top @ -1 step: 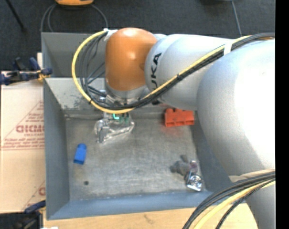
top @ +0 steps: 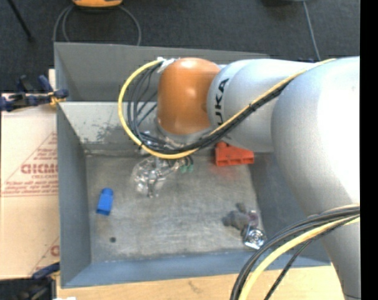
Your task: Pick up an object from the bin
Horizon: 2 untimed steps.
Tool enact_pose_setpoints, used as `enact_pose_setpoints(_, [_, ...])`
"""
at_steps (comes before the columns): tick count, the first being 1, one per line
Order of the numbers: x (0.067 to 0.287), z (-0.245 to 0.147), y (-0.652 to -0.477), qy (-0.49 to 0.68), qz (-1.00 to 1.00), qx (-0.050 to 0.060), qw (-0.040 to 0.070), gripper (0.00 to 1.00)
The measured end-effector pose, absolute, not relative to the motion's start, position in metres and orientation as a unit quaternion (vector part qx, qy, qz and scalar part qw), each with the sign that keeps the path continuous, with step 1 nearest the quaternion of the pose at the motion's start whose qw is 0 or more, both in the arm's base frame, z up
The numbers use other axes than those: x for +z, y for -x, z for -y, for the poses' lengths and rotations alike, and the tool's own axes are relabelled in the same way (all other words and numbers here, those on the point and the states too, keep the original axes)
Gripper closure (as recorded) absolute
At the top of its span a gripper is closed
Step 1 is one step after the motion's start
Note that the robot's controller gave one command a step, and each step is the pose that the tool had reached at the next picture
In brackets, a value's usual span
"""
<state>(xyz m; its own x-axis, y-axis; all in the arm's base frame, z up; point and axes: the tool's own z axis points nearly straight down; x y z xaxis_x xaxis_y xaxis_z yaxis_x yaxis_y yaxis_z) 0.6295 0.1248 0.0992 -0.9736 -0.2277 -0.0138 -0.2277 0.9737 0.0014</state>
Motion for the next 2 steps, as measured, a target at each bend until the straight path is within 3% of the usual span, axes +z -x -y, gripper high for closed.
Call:
enact_pose_setpoints(1, [0.0793,-0.1214,-0.6309,0.119,-0.993,0.001,0.001,0.00])
enact_pose_setpoints(2, [0.0809,-0.1217,-0.6316,0.117,-0.993,0.002,0.002,1.00])
